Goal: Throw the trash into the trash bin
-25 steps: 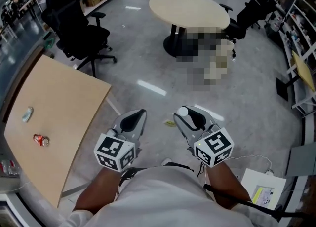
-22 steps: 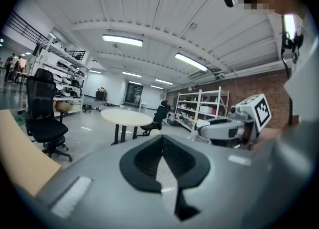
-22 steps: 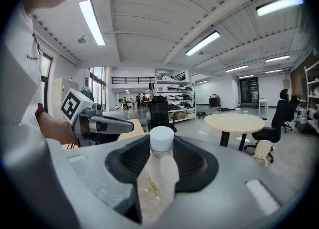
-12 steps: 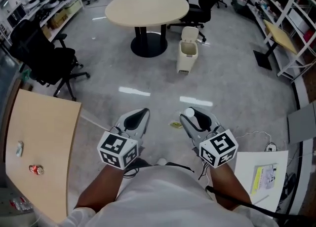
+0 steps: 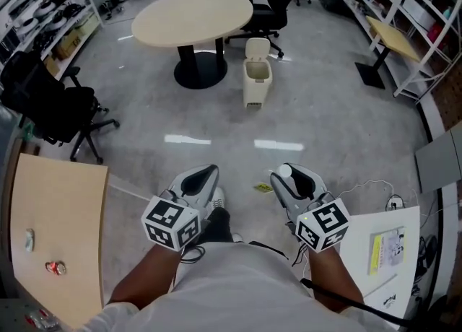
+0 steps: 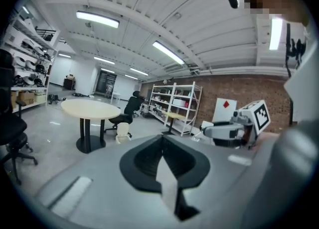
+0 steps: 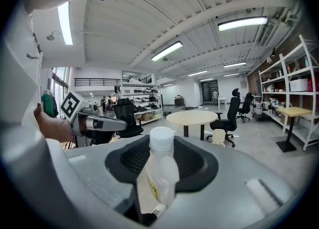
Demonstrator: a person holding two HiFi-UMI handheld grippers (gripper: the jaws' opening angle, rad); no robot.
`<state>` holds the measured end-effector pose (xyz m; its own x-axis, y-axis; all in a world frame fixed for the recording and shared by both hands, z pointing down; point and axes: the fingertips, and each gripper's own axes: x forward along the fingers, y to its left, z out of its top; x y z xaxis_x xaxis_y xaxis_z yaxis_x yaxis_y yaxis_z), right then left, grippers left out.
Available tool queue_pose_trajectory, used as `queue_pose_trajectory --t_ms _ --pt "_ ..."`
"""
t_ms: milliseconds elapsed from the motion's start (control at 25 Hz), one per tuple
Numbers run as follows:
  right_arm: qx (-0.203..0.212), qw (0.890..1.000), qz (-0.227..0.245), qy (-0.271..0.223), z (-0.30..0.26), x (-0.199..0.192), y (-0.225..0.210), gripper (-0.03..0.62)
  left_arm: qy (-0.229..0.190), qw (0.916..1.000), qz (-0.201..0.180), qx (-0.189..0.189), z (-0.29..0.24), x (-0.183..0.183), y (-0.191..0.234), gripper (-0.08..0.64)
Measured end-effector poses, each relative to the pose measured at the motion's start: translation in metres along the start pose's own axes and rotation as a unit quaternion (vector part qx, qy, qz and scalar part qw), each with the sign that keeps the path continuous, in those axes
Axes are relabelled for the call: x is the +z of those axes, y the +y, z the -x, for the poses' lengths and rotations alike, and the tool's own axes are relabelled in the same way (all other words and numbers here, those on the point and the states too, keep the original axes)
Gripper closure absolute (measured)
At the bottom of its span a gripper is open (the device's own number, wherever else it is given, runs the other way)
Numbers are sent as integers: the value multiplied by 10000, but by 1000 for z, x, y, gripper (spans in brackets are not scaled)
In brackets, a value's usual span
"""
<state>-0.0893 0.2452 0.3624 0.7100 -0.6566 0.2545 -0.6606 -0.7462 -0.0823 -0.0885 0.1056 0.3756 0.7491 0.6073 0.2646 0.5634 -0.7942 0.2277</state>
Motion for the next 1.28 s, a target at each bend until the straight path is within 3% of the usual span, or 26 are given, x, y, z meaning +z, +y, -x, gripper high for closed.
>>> queue_pose_trajectory --t_ms 560,880,1280 --pt "-560 9978 -252 241 -16 -13 -56 442 223 9992 -54 -340 -63 7 27 552" --pt "-590 9970 -249 433 -63 1 -91 442 287 9989 89 -367 -107 23 69 552" --pt "-563 9975 -169 402 -136 35 -132 442 198 9990 -18 -390 -162 65 127 551"
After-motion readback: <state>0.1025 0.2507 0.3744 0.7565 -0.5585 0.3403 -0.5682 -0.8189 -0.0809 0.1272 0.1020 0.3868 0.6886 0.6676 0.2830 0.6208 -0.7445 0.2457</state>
